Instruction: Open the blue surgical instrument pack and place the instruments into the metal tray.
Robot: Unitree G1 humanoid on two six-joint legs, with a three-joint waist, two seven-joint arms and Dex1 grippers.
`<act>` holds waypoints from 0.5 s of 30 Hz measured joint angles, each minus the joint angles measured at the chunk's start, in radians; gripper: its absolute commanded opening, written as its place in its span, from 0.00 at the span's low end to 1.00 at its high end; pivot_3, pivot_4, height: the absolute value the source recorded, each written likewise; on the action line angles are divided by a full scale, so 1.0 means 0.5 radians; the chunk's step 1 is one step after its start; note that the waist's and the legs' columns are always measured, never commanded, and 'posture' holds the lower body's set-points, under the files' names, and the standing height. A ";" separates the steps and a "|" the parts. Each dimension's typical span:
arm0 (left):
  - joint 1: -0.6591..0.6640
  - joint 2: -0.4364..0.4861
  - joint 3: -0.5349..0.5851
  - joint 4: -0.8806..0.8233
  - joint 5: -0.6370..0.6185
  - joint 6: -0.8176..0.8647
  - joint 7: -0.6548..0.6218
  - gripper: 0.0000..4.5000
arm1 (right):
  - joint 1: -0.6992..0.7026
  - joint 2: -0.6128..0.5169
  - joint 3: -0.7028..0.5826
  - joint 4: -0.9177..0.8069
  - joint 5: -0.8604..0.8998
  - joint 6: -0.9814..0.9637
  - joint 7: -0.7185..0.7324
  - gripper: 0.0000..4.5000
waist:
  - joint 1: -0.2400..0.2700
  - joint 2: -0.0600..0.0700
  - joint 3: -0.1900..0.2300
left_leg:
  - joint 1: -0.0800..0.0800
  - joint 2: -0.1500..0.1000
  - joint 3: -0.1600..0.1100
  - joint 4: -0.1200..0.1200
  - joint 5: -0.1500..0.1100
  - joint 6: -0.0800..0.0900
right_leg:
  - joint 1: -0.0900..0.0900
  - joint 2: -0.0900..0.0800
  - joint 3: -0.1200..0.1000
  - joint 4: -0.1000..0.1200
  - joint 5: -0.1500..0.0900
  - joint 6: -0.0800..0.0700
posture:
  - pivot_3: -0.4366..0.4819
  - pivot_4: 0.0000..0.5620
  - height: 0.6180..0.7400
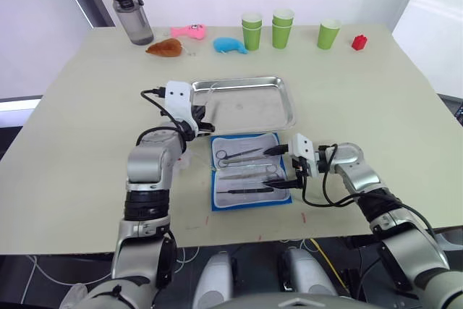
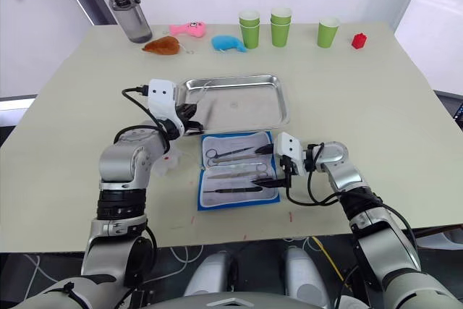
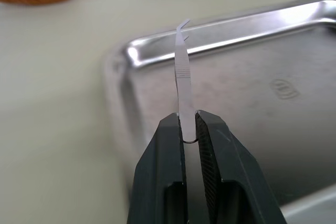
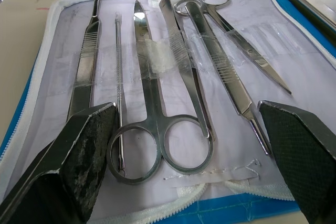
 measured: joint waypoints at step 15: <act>0.024 -0.352 0.131 -0.038 0.061 0.090 0.506 0.02 | 0.002 -0.005 -0.001 0.000 -0.001 -0.001 0.000 1.00 | 0.003 0.000 -0.001 | 0.001 -0.002 -0.001 -0.002 0.002 -0.004 | 0.001 -0.002 0.000 -0.002 0.002 0.001 | 0.48 0.27 0.95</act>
